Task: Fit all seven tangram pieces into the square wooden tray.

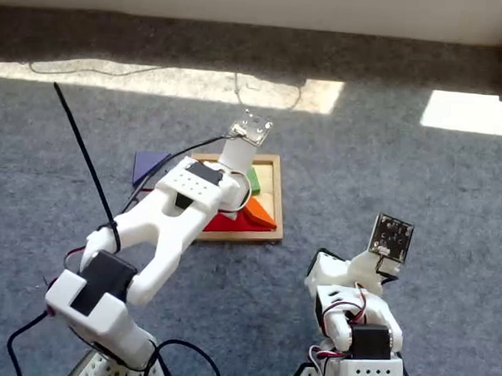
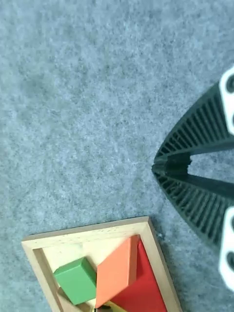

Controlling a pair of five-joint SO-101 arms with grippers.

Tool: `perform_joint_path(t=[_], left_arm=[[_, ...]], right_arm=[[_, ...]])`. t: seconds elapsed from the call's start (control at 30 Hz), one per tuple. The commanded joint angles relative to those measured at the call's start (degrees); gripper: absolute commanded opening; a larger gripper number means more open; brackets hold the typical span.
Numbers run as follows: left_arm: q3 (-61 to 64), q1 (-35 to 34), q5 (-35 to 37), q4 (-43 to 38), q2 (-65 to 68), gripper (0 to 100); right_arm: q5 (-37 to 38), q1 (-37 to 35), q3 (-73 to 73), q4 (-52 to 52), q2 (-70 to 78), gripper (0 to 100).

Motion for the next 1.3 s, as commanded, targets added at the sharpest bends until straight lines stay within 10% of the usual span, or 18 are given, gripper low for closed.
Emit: perform_joint_path(t=[0.0, 0.57, 1.27], left_arm=[[-6.3, -0.6, -0.3, -1.1, 3.4, 0], [-10.1, 9.4, -0.3, -1.1, 4.2, 0], [-11.2, 3.1, -0.4, 11.8, -3.7, 0]], right_arm=[[0.4, 0.6, 7.1, 0.1, -0.1, 0.5], [0.4, 0.6, 7.1, 0.1, -0.1, 0.5], [0.1, 2.2, 7.1, 0.0, -0.1, 0.5]])
